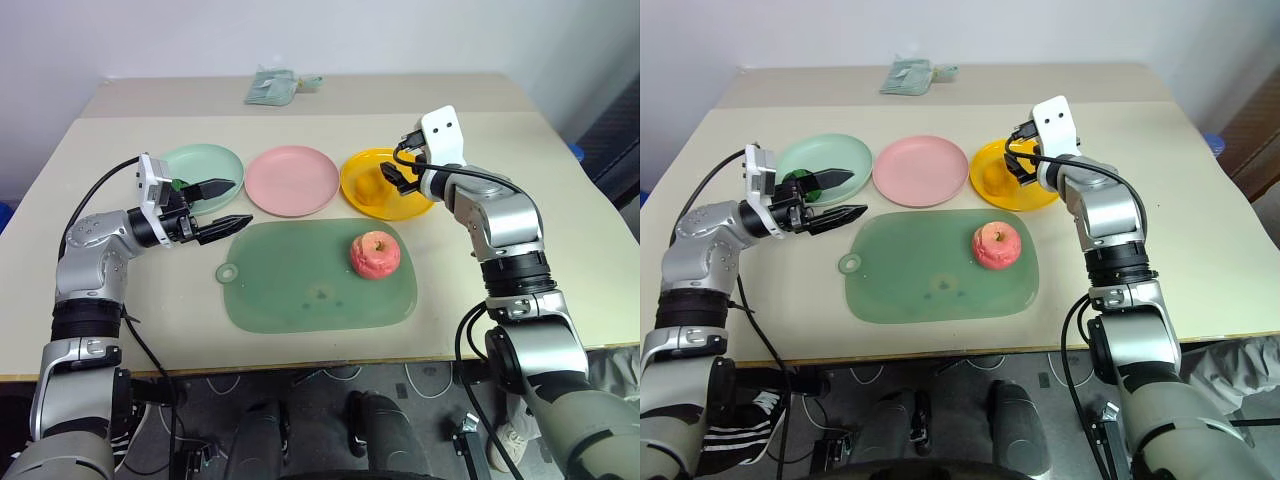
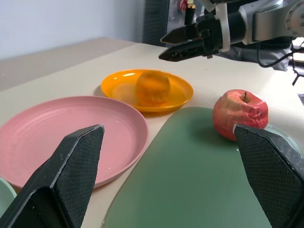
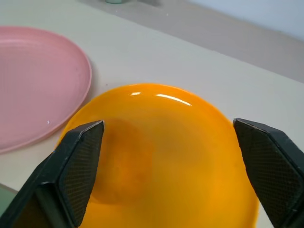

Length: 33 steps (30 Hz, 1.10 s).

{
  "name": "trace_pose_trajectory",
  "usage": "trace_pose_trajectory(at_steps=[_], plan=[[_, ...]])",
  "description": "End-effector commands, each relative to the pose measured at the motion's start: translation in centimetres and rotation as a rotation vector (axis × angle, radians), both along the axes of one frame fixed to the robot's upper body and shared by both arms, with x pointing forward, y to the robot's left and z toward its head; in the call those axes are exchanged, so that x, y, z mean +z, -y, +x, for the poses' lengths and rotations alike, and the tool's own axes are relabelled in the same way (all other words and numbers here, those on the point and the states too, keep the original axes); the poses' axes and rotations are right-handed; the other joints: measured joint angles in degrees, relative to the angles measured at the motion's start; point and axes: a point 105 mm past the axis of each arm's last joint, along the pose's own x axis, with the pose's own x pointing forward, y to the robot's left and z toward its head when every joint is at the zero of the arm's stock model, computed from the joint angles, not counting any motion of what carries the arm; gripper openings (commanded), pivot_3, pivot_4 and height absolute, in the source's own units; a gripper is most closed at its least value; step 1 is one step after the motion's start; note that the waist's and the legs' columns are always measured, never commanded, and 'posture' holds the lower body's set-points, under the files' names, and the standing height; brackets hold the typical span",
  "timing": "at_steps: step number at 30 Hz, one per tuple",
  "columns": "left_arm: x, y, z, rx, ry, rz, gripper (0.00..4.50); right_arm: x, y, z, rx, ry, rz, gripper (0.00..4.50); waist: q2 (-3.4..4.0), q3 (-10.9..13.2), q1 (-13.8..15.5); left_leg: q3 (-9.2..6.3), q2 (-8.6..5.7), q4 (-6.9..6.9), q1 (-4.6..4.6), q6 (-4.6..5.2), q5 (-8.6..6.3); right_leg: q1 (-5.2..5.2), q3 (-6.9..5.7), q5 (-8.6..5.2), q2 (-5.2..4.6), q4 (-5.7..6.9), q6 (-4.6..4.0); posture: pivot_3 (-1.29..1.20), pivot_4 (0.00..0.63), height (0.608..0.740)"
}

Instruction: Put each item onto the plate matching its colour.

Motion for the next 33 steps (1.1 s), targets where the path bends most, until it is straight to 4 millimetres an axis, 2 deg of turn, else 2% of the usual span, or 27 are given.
trace_pose_trajectory(at_steps=[1,3,5,10,14,16,21,25,30,33], plan=[[1.8,0.2,-0.9,-0.048,0.058,-0.027,4.50,3.6,-2.1,-3.0,0.242,0.093,0.089,4.47,0.00,0.0,0.1,-0.01,0.00,-0.01,-0.01,0.00,0.00,0.00,0.00,0.00,0.00,-0.01,0.00,0.00,0.150,0.740],[2.0,0.2,-1.3,-0.074,0.043,-0.037,4.50,3.1,-3.5,-5.9,0.422,0.066,0.046,4.47,0.00,0.0,0.2,-0.04,0.01,-0.04,-0.01,0.00,0.00,0.00,-0.01,-0.01,0.01,-0.03,0.01,0.00,0.150,0.740],[1.9,0.4,-2.3,-0.138,0.021,-0.034,4.50,1.8,-3.9,-8.6,0.543,0.013,-0.042,4.47,0.00,0.0,0.5,-0.05,0.01,-0.05,-0.01,0.01,-0.01,0.03,-0.01,-0.01,0.01,-0.09,0.01,0.00,0.150,0.740],[1.2,0.4,-4.2,-0.251,-0.026,0.044,4.50,-0.7,-3.3,-11.1,0.610,-0.083,-0.185,4.47,0.01,0.0,1.0,-0.03,0.01,0.02,0.03,0.00,-0.01,0.04,0.00,-0.12,-0.01,-0.17,-0.20,0.00,0.150,0.740],[0.3,-0.2,-4.3,-0.259,-0.044,0.138,4.50,-3.4,-2.3,-11.2,0.579,-0.134,-0.270,4.47,0.00,0.0,1.4,-0.06,0.01,0.05,0.05,-0.02,0.00,0.05,-0.01,-0.26,0.00,-0.15,-0.44,0.00,0.150,0.740],[0.1,0.0,-4.3,-0.263,-0.040,0.144,4.50,-4.6,-2.1,-11.2,0.572,-0.187,-0.258,4.47,0.00,0.0,1.6,-0.05,-0.01,0.05,0.02,-0.02,0.00,0.05,-0.01,-0.26,-0.01,-0.17,-0.43,0.00,0.150,0.740],[-0.1,0.2,-4.0,-0.256,-0.043,0.137,4.50,-6.2,-1.4,-10.9,0.548,-0.219,-0.326,4.47,0.00,0.0,1.6,-0.02,-0.02,0.07,-0.01,-0.02,0.00,0.05,-0.01,-0.26,-0.01,-0.19,-0.42,0.00,0.150,0.740],[-0.1,0.2,-3.9,-0.248,-0.034,0.131,4.50,-6.9,-1.6,-11.3,0.582,-0.246,-0.305,4.47,-0.01,0.0,1.6,-0.04,-0.01,0.08,0.00,-0.02,0.00,0.05,-0.01,-0.26,0.00,-0.17,-0.42,0.00,0.150,0.740],[0.0,0.1,-3.9,-0.232,-0.030,0.123,4.50,-6.9,-1.3,-10.8,0.553,-0.220,-0.337,2.97,-0.02,0.0,1.6,-0.05,-0.01,0.08,0.01,-0.02,0.00,0.07,-0.02,-0.26,0.00,-0.17,-0.41,0.00,0.150,0.740],[0.5,-0.3,-3.0,-0.167,-0.016,0.088,4.50,-5.9,-1.8,-10.3,0.543,-0.177,-0.309,2.94,-0.03,0.0,1.6,-0.05,-0.01,0.10,0.01,-0.02,0.00,0.08,-0.01,-0.26,0.00,-0.17,-0.41,0.00,0.150,0.740]])
